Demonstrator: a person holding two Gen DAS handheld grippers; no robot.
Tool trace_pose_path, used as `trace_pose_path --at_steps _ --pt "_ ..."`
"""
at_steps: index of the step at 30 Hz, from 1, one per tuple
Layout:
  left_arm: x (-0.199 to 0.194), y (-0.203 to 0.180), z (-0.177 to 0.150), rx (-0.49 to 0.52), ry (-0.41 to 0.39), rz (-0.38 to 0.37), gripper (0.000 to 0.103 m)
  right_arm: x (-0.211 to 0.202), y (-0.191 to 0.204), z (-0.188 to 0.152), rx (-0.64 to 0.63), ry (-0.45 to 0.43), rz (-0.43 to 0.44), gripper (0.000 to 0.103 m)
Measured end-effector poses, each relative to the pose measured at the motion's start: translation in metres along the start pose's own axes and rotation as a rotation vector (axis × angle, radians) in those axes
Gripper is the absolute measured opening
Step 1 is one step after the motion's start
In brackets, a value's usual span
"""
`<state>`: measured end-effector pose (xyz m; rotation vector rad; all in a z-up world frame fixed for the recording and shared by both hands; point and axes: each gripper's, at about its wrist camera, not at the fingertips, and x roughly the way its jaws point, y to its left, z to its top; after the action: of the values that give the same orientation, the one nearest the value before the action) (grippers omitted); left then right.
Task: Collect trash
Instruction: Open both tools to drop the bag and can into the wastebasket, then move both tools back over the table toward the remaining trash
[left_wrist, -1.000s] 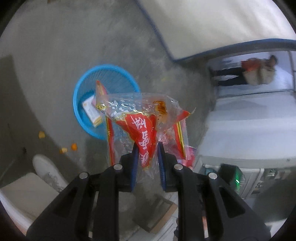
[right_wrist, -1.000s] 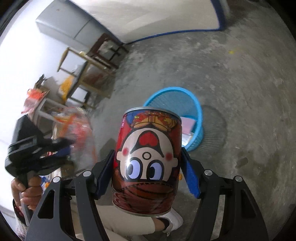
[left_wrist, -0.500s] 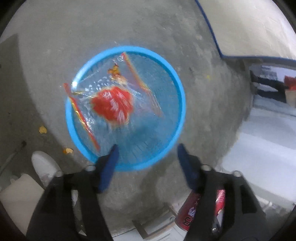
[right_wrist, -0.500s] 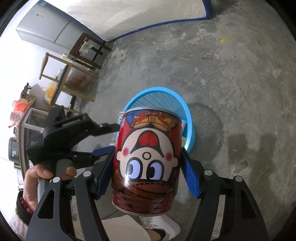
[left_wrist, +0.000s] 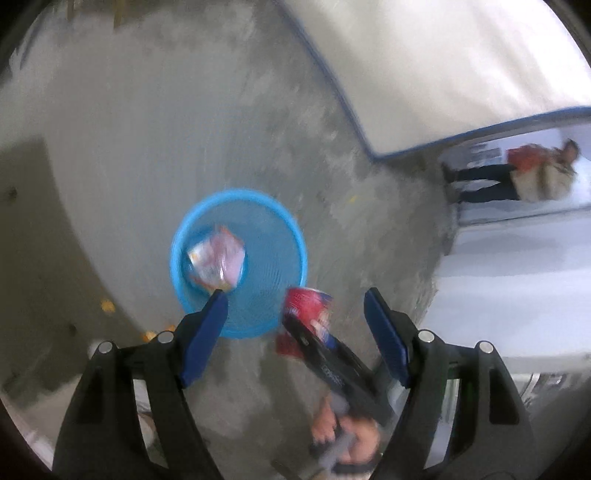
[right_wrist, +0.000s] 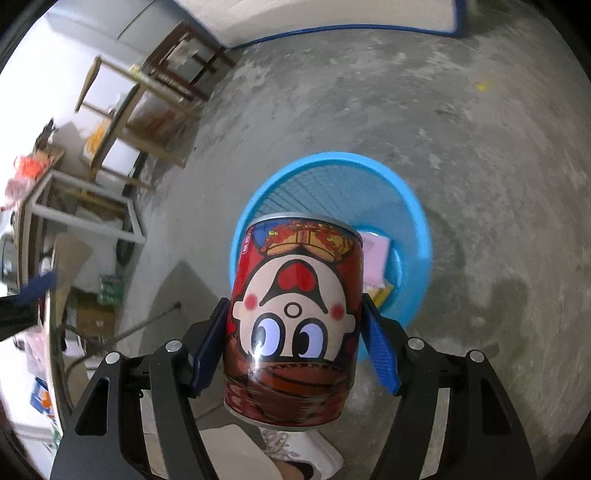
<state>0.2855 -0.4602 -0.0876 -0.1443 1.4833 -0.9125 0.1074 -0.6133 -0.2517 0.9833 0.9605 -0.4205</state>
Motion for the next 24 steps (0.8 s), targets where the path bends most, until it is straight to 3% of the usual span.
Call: trace_pose_path --at_steps 4,6,8,10,14,19,24 --pt "-0.089 -0.002 -0.029 0.067 -0.15 -0.022 0.079 0.025 0.027 0.016 -0.091 0.007 -0.037 0.07" --pt "-0.118 0.004 -0.049 0.082 -0.194 -0.03 0.081 0.043 0.034 0.021 -0.138 0.034 -0.082 0.075" --pt "-0.142 0.012 -0.076 0.098 -0.226 -0.016 0.081 0.061 0.035 0.023 -0.178 0.053 -0.169 0.076" --pt "-0.159 0.021 -0.101 0.123 -0.25 -0.009 0.081 0.067 0.031 0.02 -0.176 0.073 -0.192 0.076" --pt "-0.185 0.043 -0.144 0.127 -0.309 0.009 0.082 0.048 0.024 0.005 -0.16 0.065 -0.164 0.076" --pt "-0.218 0.078 -0.198 0.056 -0.403 0.015 0.083 0.005 0.013 -0.017 -0.128 0.022 -0.114 0.076" --pt "-0.237 0.102 -0.231 0.017 -0.47 0.034 0.083 -0.043 0.012 -0.044 -0.117 -0.029 -0.079 0.076"
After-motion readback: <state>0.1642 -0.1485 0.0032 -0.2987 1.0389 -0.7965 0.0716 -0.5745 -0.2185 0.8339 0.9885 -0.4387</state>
